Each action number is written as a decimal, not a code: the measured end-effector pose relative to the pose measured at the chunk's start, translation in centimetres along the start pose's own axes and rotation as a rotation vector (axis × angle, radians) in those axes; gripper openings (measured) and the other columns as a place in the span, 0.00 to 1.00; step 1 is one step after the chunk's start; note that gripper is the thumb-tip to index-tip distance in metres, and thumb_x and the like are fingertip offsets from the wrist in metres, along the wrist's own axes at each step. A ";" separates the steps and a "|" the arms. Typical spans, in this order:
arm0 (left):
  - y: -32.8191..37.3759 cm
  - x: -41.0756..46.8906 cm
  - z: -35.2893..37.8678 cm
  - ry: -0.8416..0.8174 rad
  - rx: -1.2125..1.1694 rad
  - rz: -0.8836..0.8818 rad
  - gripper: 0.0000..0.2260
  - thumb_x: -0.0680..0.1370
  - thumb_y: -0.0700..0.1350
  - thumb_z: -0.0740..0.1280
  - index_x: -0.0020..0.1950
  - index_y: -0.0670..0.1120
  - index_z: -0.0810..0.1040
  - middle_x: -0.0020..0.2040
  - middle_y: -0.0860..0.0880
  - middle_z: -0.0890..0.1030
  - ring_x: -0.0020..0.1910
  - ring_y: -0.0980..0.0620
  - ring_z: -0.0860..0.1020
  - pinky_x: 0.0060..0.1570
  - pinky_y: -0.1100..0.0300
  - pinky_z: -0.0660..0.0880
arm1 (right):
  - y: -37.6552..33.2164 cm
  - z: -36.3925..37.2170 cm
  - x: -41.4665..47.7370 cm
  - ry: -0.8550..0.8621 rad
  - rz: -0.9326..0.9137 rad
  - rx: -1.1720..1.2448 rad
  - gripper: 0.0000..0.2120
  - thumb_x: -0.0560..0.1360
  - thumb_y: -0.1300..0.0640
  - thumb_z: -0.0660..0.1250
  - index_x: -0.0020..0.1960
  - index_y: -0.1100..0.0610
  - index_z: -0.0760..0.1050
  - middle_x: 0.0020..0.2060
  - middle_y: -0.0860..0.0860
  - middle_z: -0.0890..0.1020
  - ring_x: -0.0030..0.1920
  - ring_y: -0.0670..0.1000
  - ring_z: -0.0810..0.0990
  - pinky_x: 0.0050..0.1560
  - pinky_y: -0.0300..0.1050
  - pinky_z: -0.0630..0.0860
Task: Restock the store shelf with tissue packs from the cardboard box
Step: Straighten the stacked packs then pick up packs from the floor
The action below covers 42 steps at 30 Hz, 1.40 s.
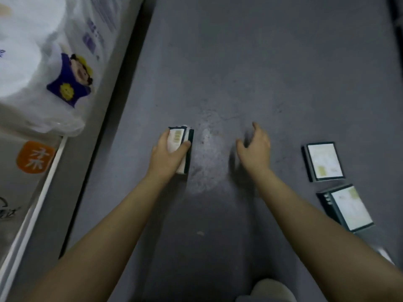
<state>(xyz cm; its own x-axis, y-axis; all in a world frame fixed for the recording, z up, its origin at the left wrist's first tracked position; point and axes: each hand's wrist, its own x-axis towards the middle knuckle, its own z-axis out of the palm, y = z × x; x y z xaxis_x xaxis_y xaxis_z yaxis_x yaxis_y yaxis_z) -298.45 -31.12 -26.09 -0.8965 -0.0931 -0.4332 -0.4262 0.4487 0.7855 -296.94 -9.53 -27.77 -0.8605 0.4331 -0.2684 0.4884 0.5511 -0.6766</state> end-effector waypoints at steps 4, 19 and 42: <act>0.5 -0.7 2.5 -0.045 -0.232 -0.014 0.22 0.79 0.48 0.67 0.72 0.51 0.66 0.57 0.54 0.73 0.49 0.57 0.76 0.45 0.64 0.73 | 3.6 -4.2 2.0 0.085 0.194 -0.262 0.38 0.75 0.53 0.69 0.78 0.55 0.53 0.77 0.62 0.55 0.77 0.62 0.51 0.75 0.56 0.51; 0.8 -0.3 3.5 -0.393 -0.916 -0.450 0.19 0.79 0.58 0.60 0.62 0.48 0.78 0.51 0.44 0.84 0.49 0.44 0.82 0.49 0.45 0.79 | 10.6 -9.0 2.9 0.194 0.475 -0.415 0.45 0.70 0.46 0.73 0.78 0.55 0.51 0.75 0.59 0.58 0.75 0.64 0.56 0.74 0.59 0.52; -1.2 -0.3 1.2 -0.524 -0.941 -0.496 0.28 0.71 0.56 0.68 0.69 0.46 0.73 0.60 0.42 0.81 0.57 0.42 0.81 0.54 0.44 0.79 | 0.2 -3.2 0.2 -0.545 0.466 1.102 0.19 0.75 0.51 0.60 0.62 0.59 0.73 0.53 0.59 0.81 0.52 0.57 0.81 0.52 0.54 0.80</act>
<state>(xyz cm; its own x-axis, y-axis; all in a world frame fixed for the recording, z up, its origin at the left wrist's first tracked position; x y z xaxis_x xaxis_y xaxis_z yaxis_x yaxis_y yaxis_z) -297.54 -30.61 -27.44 -0.5423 0.4011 -0.7383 -0.8312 -0.3845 0.4016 -296.52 -7.09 -25.79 -0.7190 -0.0617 -0.6922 0.6029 -0.5508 -0.5771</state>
